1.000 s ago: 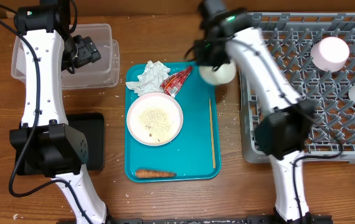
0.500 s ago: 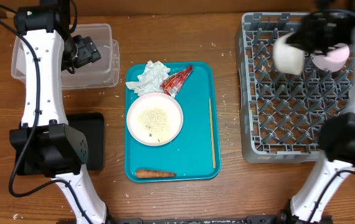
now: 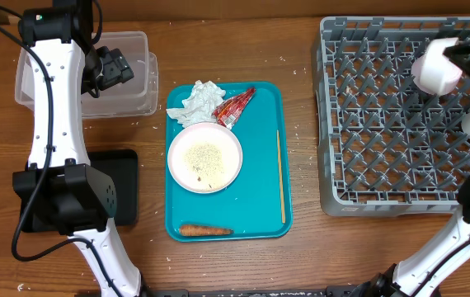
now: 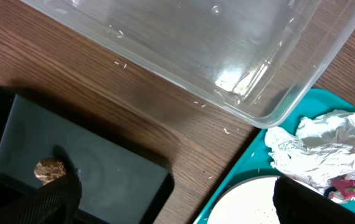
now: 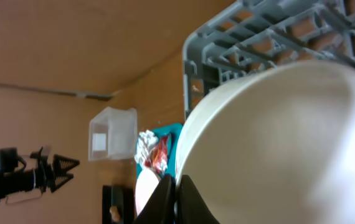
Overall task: Sort waste into correct bins and load items into the dishwasher
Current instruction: 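Carry the white plate into the dish rack and release it, then move the right gripper down to the wooden chopstick and grasp it, then lift the chopstick with the right gripper and place it in the rack, then lower the chopstick into a rack slot and open the right gripper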
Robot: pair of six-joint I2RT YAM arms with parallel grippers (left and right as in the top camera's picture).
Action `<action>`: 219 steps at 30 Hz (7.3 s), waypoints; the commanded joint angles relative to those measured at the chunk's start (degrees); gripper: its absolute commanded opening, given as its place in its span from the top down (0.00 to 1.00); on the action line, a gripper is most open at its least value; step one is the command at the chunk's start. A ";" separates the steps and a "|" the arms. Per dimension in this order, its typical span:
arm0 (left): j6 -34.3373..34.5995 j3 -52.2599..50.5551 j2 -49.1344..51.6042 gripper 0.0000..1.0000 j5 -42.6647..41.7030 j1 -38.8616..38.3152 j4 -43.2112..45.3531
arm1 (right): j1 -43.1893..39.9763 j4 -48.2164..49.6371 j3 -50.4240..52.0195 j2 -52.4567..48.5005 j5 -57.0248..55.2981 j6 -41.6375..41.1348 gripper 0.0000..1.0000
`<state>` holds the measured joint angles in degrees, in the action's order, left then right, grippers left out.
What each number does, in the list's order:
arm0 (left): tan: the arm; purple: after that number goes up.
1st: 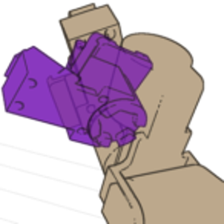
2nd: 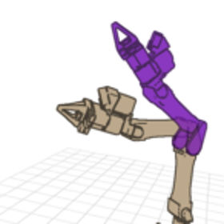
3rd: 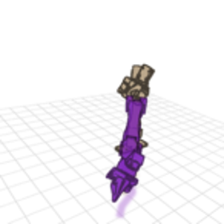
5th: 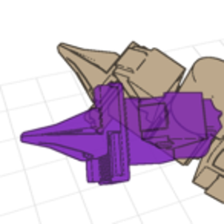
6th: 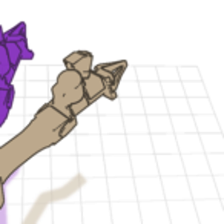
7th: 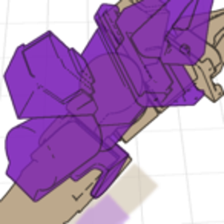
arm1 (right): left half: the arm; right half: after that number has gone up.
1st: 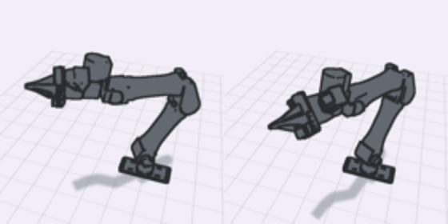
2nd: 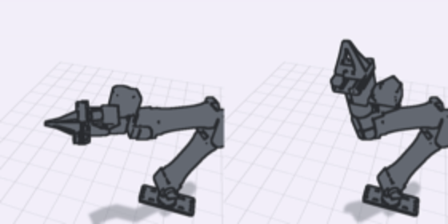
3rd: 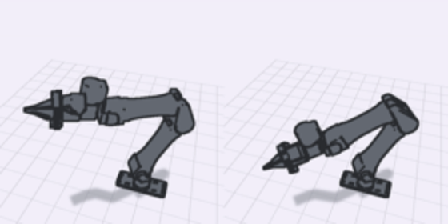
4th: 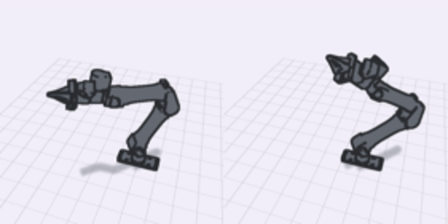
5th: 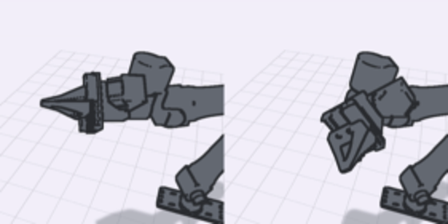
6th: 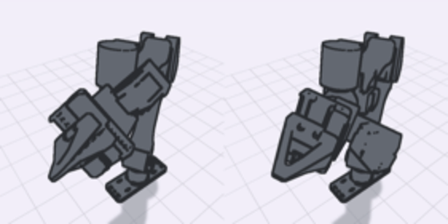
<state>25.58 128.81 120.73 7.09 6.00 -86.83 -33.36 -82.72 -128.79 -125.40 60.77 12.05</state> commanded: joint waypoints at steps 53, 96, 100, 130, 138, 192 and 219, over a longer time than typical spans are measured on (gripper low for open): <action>0.79 0.57 0.26 0.00 -0.09 -0.02 0.09 | -10.56 10.32 13.84 6.62 -32.92 -18.29 0.95; 0.79 0.57 0.26 0.00 -0.09 -0.02 0.09 | 64.30 10.16 33.90 10.25 -59.78 -34.82 0.33; 0.79 0.57 0.26 0.00 -0.09 -0.02 0.09 | 66.29 13.92 38.69 10.05 -59.69 -34.84 0.37; 0.79 0.55 0.26 0.00 -0.09 -0.02 0.09 | 66.69 26.14 48.65 7.04 -63.32 -34.60 0.44; 0.79 0.57 0.26 0.00 -0.09 -0.02 0.09 | 66.69 26.73 48.65 5.68 -63.71 -34.56 0.51; 0.79 0.55 0.26 0.00 -0.09 -0.42 0.09 | 33.99 26.12 14.40 6.95 -52.41 -11.80 0.93; 0.79 0.55 0.26 0.00 -0.07 -0.39 0.11 | 35.82 24.00 14.40 8.37 -55.32 -14.01 0.54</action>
<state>25.58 128.81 120.73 7.09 6.00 -86.83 2.00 -59.83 -113.40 -119.85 7.20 -1.37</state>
